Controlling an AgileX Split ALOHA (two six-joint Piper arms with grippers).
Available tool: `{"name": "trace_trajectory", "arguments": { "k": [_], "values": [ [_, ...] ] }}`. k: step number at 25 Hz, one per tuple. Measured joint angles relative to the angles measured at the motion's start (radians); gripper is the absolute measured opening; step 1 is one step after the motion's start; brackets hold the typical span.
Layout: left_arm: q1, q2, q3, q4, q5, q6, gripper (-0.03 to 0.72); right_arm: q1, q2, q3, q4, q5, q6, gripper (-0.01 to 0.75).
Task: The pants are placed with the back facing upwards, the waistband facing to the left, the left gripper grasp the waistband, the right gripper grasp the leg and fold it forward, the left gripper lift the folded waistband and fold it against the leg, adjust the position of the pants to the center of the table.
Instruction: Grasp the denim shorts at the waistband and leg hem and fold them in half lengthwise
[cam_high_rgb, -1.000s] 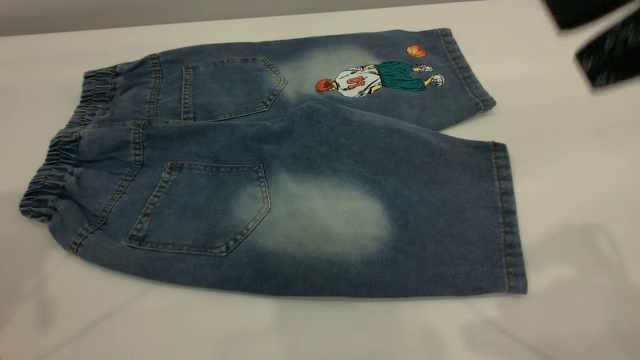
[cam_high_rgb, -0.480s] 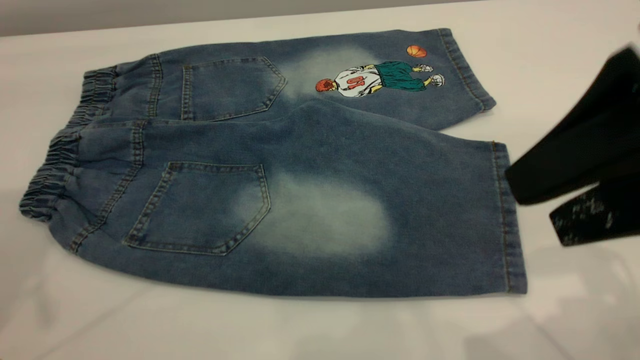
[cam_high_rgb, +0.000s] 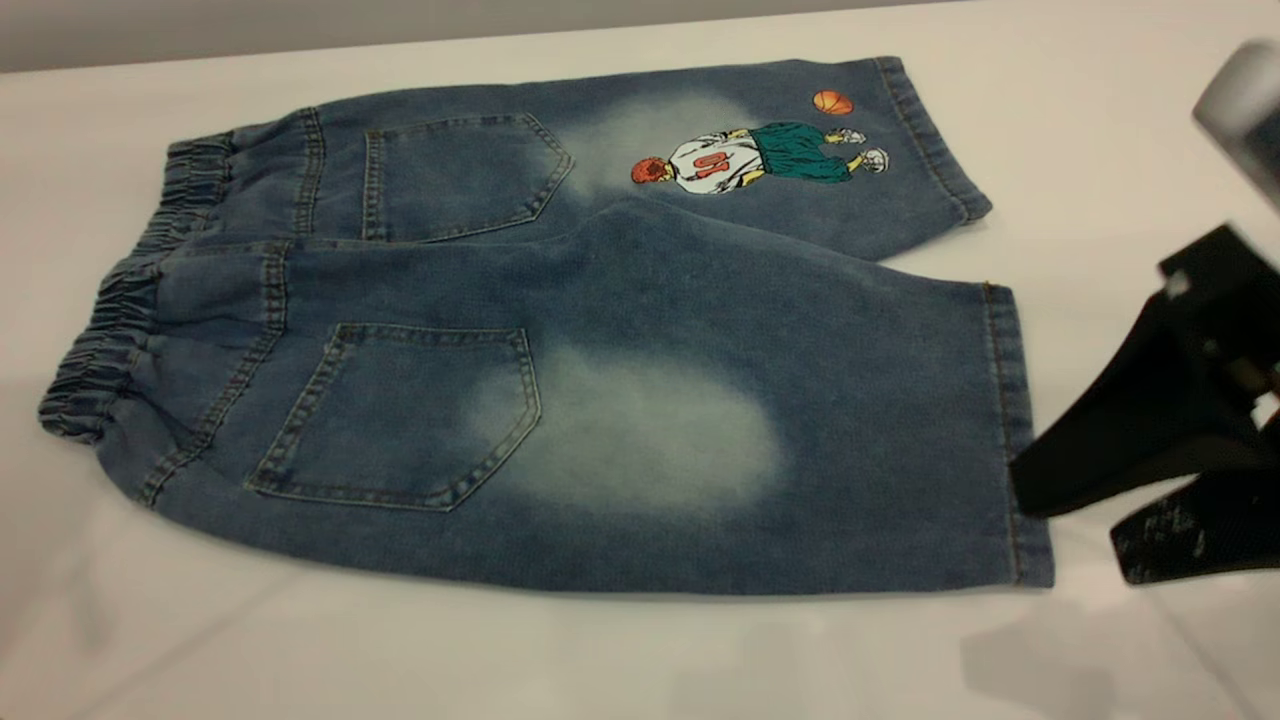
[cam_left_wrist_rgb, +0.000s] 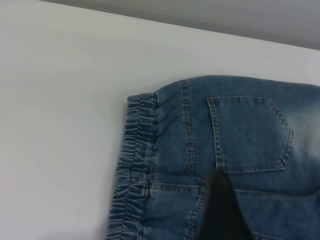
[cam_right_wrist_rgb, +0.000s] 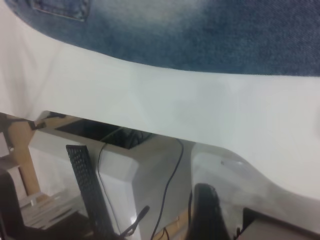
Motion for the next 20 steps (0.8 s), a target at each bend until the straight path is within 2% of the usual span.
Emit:
{"name": "trace_trajectory", "arguments": {
  "k": [12, 17, 20],
  "values": [
    [0.0, 0.0, 0.0, 0.0, -0.014, 0.0, 0.414, 0.0, 0.326, -0.011, 0.341, 0.01, -0.391, 0.431],
    [0.0, 0.0, 0.0, 0.0, -0.014, 0.0, 0.414, 0.0, 0.406, -0.013, 0.36, 0.006, -0.51, 0.431],
    [0.0, 0.0, 0.0, 0.0, -0.014, 0.0, 0.414, 0.0, 0.443, -0.034, 0.36, 0.004, -0.517, 0.431]
  ]
}}
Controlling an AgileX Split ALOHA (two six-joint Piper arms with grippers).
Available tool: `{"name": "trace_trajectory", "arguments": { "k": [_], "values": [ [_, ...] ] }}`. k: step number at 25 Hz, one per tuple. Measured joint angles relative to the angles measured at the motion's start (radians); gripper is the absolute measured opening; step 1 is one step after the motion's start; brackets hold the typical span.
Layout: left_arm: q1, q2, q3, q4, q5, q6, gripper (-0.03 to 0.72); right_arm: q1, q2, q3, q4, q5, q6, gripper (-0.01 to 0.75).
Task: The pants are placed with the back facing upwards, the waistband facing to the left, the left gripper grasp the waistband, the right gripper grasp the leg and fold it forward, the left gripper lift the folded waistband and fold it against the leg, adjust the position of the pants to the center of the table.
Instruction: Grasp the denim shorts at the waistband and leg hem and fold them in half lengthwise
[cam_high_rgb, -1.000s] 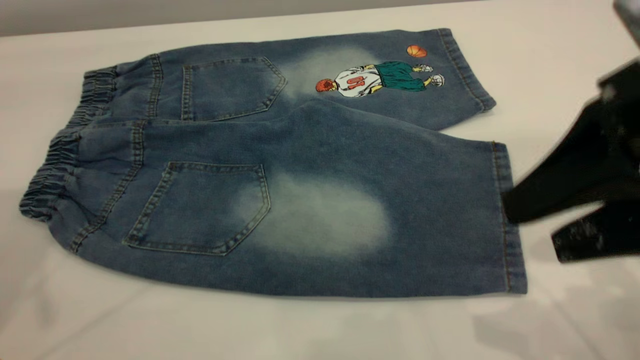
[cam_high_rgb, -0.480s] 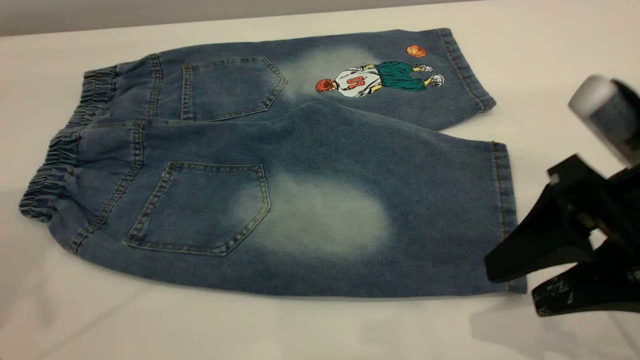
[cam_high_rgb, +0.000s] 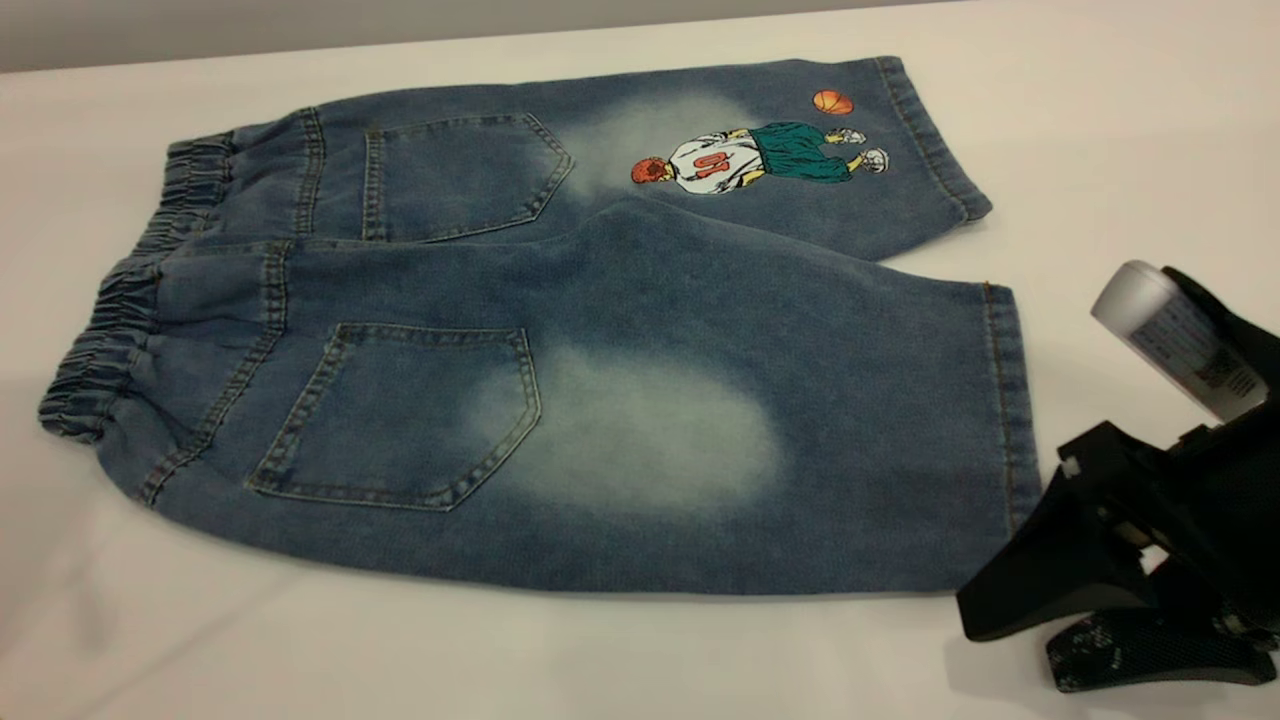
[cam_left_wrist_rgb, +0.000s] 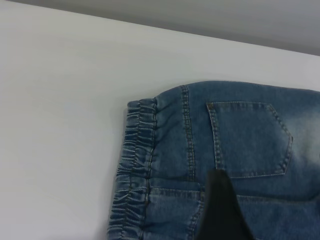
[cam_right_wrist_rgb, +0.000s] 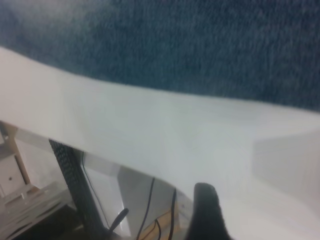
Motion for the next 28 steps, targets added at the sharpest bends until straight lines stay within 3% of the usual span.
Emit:
{"name": "trace_trajectory", "arguments": {
  "k": [8, 28],
  "values": [
    [0.0, 0.0, 0.0, 0.0, 0.002, 0.0, 0.414, -0.001, 0.05, -0.073, -0.014, 0.019, -0.007, 0.423],
    [0.0, 0.0, 0.0, 0.001, -0.001, 0.0, 0.414, -0.003, -0.021, -0.148, 0.006, -0.174, -0.007, 0.402]
  ]
}}
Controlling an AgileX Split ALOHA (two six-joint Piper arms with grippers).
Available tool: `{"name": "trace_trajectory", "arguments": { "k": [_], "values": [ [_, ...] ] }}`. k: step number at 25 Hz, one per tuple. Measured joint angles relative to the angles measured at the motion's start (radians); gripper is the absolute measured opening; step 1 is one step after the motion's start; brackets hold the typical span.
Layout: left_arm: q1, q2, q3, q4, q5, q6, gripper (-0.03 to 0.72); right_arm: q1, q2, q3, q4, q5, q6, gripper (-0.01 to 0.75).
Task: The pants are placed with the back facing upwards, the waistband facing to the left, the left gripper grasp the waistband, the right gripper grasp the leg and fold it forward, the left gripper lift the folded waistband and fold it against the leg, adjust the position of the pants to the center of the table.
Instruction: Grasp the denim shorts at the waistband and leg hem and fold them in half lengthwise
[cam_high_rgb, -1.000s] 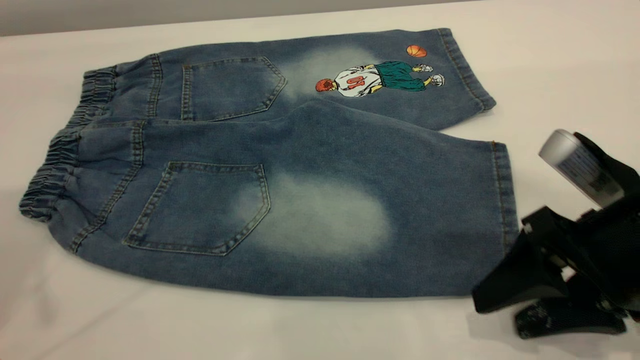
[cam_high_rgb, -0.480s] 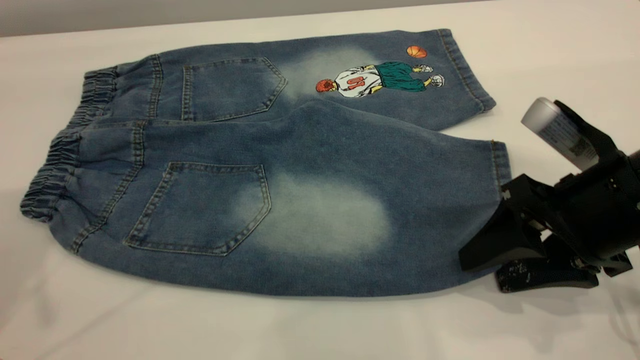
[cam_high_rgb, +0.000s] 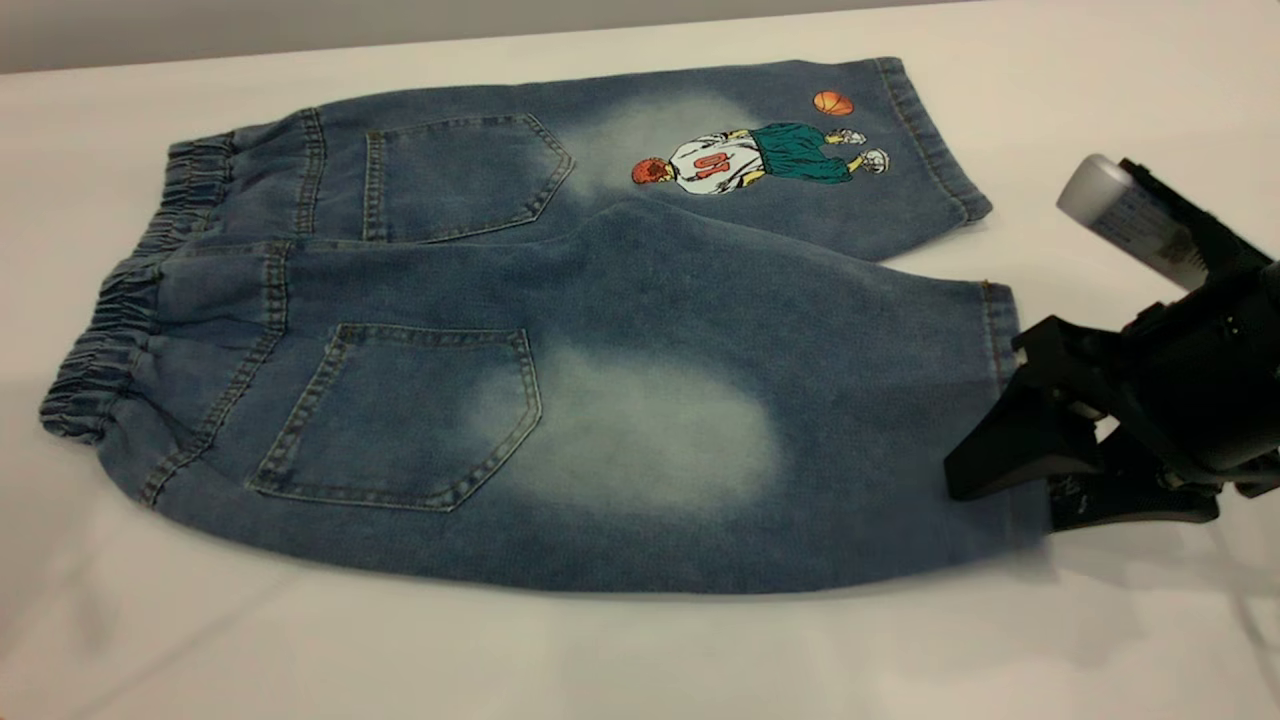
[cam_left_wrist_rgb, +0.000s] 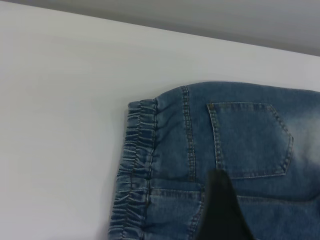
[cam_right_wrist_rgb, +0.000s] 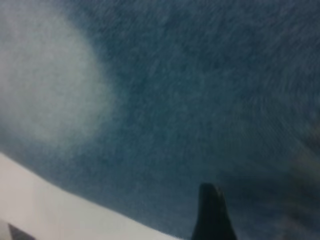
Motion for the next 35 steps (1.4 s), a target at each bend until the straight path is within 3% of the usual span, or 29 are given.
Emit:
{"name": "trace_trajectory", "arguments": {
  "k": [7, 14, 20, 26, 35],
  "values": [
    [0.0, 0.0, 0.0, 0.0, 0.0, 0.0, 0.414, -0.001, -0.005, 0.002, -0.012, 0.091, -0.001, 0.421],
    [0.0, 0.0, 0.0, 0.0, 0.002, 0.0, 0.414, 0.0, -0.007, 0.002, -0.012, 0.277, -0.001, 0.423],
    [0.0, 0.0, 0.0, 0.0, 0.002, 0.0, 0.414, 0.0, -0.009, 0.002, -0.021, 0.194, -0.001, 0.342],
    [0.0, 0.0, 0.0, 0.0, 0.002, 0.0, 0.414, 0.002, -0.009, 0.002, -0.058, 0.208, -0.001, 0.215],
    [0.0, 0.0, 0.0, 0.0, 0.003, 0.0, 0.414, 0.003, -0.009, 0.002, -0.111, 0.159, -0.001, 0.159]
  ]
}}
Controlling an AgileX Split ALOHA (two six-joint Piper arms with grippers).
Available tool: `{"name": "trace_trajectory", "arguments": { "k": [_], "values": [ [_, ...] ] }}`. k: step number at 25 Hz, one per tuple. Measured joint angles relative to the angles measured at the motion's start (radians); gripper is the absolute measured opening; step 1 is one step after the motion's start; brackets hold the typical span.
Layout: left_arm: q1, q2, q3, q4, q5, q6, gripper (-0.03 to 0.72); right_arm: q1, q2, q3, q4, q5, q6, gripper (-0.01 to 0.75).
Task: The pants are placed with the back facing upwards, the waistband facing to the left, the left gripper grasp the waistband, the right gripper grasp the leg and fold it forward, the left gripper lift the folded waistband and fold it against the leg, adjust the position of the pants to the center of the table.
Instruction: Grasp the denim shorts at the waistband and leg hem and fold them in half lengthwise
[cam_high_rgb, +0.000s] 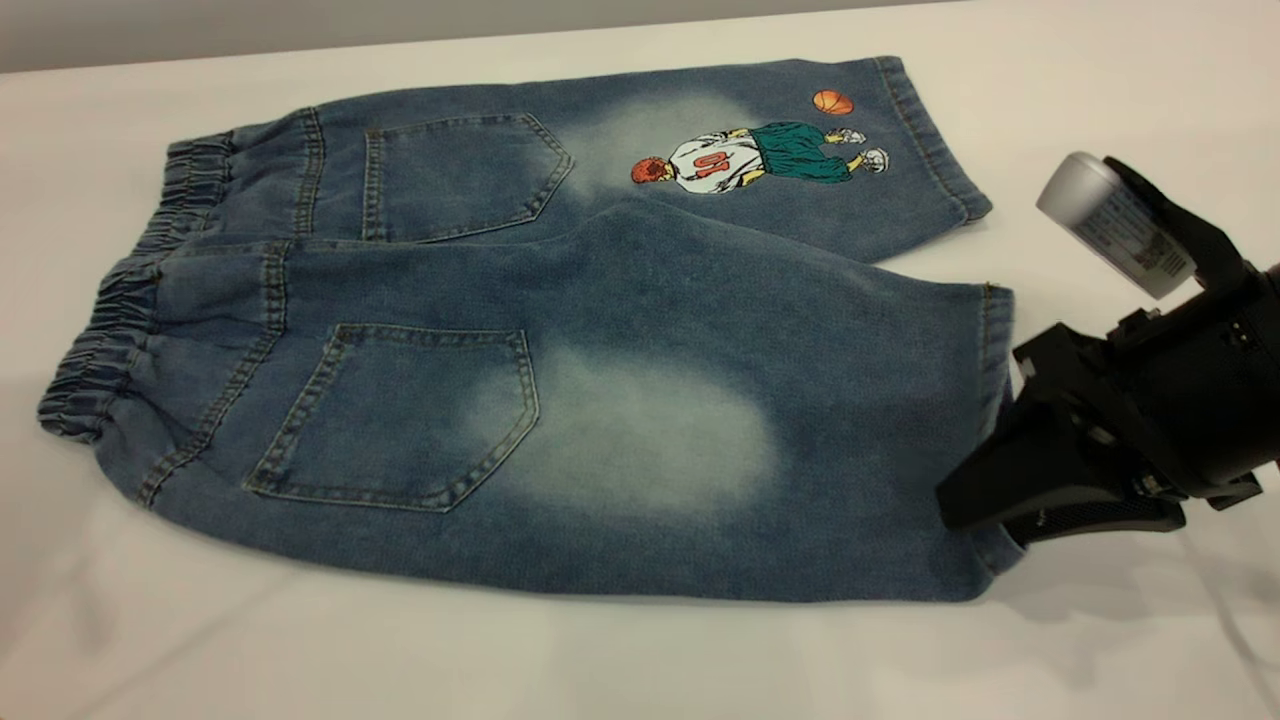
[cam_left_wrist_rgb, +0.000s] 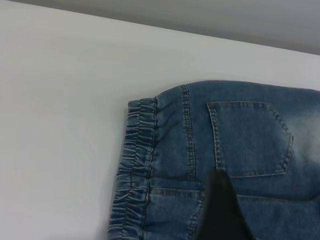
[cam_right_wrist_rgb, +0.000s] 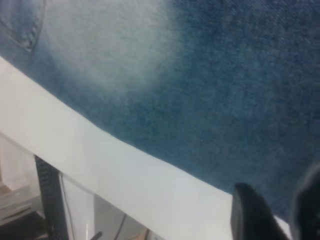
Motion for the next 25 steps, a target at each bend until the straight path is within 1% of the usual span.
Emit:
{"name": "trace_trajectory", "arguments": {
  "k": [4, 6, 11, 16, 18, 22, 25],
  "values": [
    [0.0, 0.0, 0.0, 0.0, 0.0, 0.0, 0.414, 0.0, 0.0, 0.0, -0.002, -0.015, 0.0, 0.043],
    [0.0, 0.0, 0.0, 0.0, 0.0, 0.0, 0.414, 0.0, 0.0, 0.0, -0.006, -0.027, 0.0, 0.013],
    [0.0, 0.0, 0.0, 0.0, 0.001, 0.0, 0.414, 0.0, 0.0, 0.0, -0.006, -0.031, 0.0, 0.007],
    [0.0, 0.012, 0.0, 0.0, 0.027, 0.0, 0.414, 0.0, 0.0, -0.005, -0.011, -0.031, 0.0, 0.007],
    [0.0, 0.041, 0.002, 0.0, 0.043, 0.0, 0.414, 0.0, -0.001, -0.011, -0.011, -0.031, 0.0, 0.007],
    [0.0, 0.129, 0.002, 0.007, 0.125, 0.0, 0.414, 0.0, -0.017, -0.011, -0.015, -0.032, 0.0, 0.007],
    [0.0, 0.202, 0.003, 0.031, 0.117, -0.002, 0.414, 0.0, -0.039, -0.011, -0.02, -0.032, 0.001, 0.007]
  ]
}}
